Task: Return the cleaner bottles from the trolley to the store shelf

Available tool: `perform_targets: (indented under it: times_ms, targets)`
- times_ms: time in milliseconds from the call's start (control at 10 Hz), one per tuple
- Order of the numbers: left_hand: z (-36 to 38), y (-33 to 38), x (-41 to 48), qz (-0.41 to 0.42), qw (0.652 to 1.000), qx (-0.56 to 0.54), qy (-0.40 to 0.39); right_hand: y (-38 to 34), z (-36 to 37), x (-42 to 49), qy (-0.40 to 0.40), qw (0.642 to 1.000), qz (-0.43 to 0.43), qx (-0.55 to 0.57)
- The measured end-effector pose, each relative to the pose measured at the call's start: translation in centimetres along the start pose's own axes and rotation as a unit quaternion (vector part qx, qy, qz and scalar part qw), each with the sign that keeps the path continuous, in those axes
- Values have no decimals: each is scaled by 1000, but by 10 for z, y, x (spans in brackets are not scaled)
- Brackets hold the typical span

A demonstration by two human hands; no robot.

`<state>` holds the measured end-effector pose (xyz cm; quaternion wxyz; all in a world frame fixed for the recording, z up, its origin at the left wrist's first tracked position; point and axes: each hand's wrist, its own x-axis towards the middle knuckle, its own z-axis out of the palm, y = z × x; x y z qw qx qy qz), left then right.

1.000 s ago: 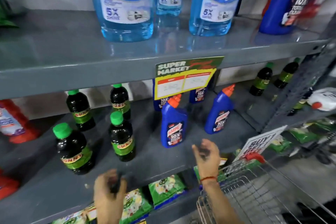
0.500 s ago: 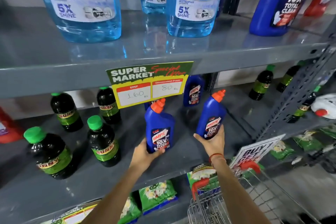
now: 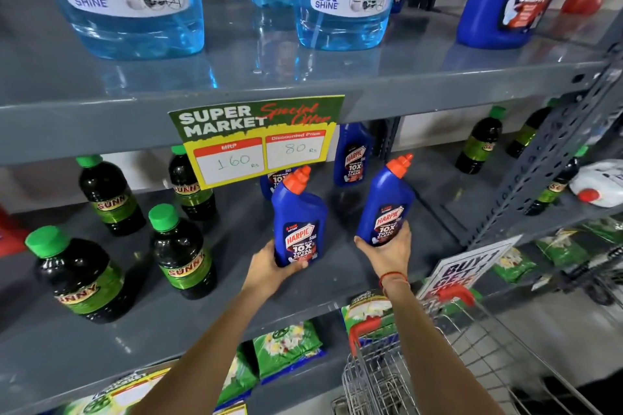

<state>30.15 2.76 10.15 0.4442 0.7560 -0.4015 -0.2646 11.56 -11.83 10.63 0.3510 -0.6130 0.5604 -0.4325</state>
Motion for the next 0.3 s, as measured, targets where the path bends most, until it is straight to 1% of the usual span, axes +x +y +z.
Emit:
perform_targets:
  times_ms: [200, 300]
  targets:
    - [0, -1, -14, 15, 999, -15, 30, -2, -10, -8, -40, 999, 17, -19]
    - [-2, -1, -22, 31, 997, -46, 53, -1, -14, -19, -14, 1000, 14, 6]
